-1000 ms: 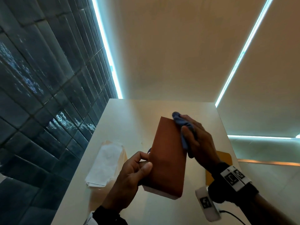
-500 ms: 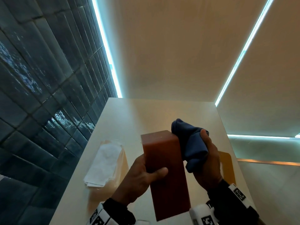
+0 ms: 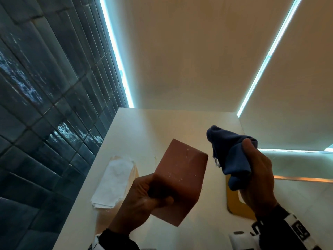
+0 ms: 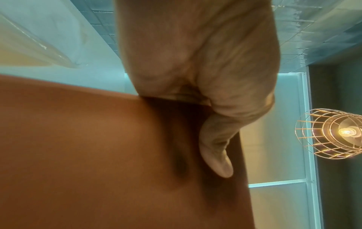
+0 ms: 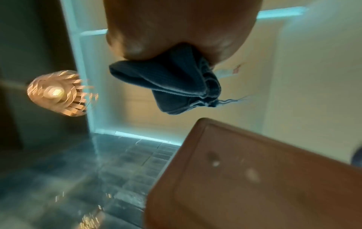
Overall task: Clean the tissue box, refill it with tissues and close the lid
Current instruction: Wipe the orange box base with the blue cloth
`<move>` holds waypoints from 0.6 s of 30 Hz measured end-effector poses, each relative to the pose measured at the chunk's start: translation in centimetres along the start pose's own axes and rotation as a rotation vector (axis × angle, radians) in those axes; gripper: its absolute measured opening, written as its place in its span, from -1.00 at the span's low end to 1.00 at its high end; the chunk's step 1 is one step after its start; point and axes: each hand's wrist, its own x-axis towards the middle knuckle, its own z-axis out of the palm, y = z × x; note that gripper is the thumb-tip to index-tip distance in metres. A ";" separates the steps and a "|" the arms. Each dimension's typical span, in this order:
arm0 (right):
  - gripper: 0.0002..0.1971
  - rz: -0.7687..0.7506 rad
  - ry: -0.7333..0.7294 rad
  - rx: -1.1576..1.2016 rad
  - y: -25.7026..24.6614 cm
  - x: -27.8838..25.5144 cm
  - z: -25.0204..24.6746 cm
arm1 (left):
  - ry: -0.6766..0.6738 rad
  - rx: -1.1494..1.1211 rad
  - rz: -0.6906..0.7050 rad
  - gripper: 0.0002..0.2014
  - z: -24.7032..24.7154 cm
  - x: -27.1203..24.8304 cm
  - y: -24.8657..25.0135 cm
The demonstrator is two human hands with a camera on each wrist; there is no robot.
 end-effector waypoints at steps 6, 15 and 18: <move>-0.75 -0.145 -0.499 -0.815 0.4 0.7 2.9 | 0.035 0.036 0.031 -0.68 0.1 0.4 0.1; -0.50 -0.478 -1.044 -1.052 1.3 -2.0 2.4 | 0.041 0.029 0.024 -0.61 -0.5 -0.6 0.2; -0.52 -0.217 -0.760 -0.979 1.8 -0.2 0.8 | 0.068 0.024 -0.005 -0.63 -0.2 -0.6 0.1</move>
